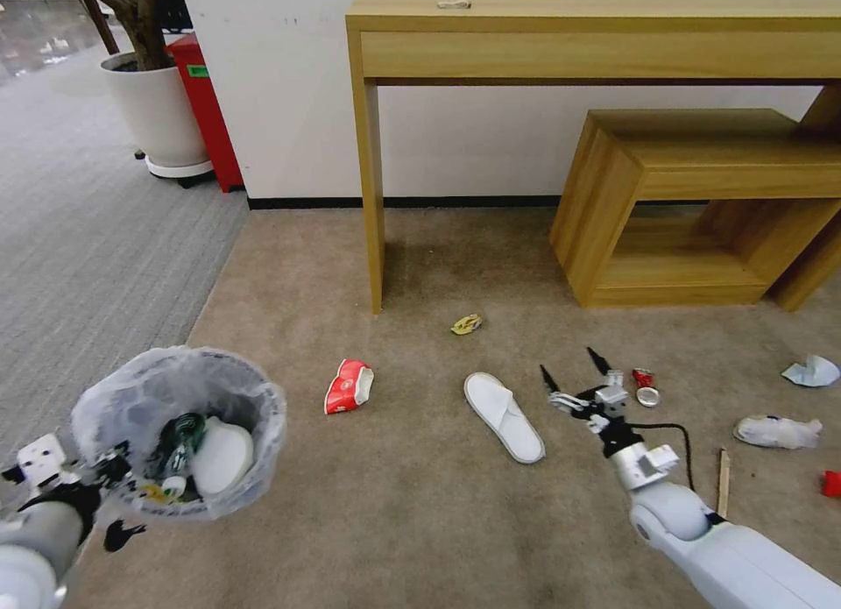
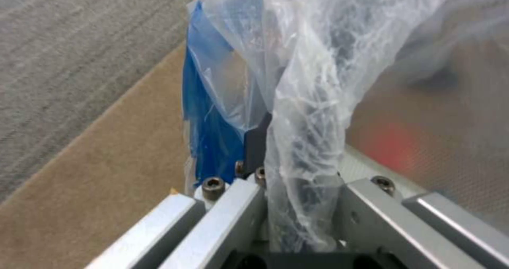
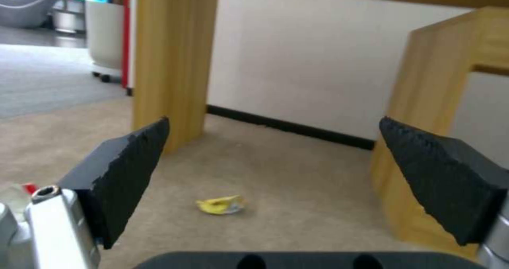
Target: Pick up the trash bin and place the garbage on the floor into it.
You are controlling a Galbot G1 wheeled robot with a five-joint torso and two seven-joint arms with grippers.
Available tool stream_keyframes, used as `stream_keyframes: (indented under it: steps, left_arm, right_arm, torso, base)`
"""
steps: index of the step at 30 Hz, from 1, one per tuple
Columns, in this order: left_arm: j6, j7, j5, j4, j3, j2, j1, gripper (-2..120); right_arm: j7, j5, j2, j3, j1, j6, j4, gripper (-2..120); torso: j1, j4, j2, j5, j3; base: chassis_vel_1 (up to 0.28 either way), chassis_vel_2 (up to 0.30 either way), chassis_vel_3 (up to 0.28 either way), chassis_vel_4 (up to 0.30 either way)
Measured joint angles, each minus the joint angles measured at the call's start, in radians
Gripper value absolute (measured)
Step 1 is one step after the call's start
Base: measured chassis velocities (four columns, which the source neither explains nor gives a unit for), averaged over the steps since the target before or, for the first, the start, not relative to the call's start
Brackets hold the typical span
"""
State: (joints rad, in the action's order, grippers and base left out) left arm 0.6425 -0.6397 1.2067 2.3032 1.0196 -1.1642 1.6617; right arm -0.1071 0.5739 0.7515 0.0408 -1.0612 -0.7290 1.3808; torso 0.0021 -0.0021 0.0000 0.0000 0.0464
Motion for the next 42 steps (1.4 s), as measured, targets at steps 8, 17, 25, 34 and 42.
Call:
stream_keyframes:
  steps: [8, 17, 25, 34, 42]
  left_arm:
    - [0.000, 0.003, -0.001, -0.026, -0.029, 0.011, -0.023, 0]
    - [0.000, -0.001, 0.003, -0.035, -0.038, 0.020, -0.039, 0]
    - [0.000, -0.001, 0.005, -0.041, -0.040, 0.025, -0.043, 0]
    - [0.000, 0.000, 0.004, -0.045, -0.043, 0.024, -0.043, 0]
    - [0.000, 0.002, 0.005, -0.042, -0.039, 0.024, -0.040, 0]
  right_arm:
    - [0.028, -0.024, 0.017, -0.080, -0.047, -0.006, -0.009, 100]
    - [0.043, -0.032, 0.028, -0.090, -0.048, -0.008, -0.027, 100]
    - [0.042, -0.038, 0.038, -0.082, -0.039, -0.007, -0.034, 100]
    - [0.041, -0.039, 0.040, -0.074, -0.031, -0.005, -0.035, 100]
    - [0.039, -0.043, 0.045, -0.071, -0.030, -0.004, -0.037, 100]
  torso:
    - [0.000, 0.0005, 0.000, 0.0001, 0.000]
    - [0.000, 0.0004, 0.000, 0.0000, 0.000]
    - [0.000, 0.0004, 0.000, 0.0000, 0.000]
    - [0.000, 0.0004, 0.000, 0.0000, 0.000]
    - [0.000, 0.0003, 0.000, 0.0000, 0.000]
  base:
    - [0.000, 0.000, 0.000, 0.000]
    - [0.000, 0.000, 0.000, 0.000]
    - [0.000, 0.000, 0.000, 0.000]
    - [0.000, 0.000, 0.000, 0.000]
    - [-0.022, 0.027, 0.024, -0.030]
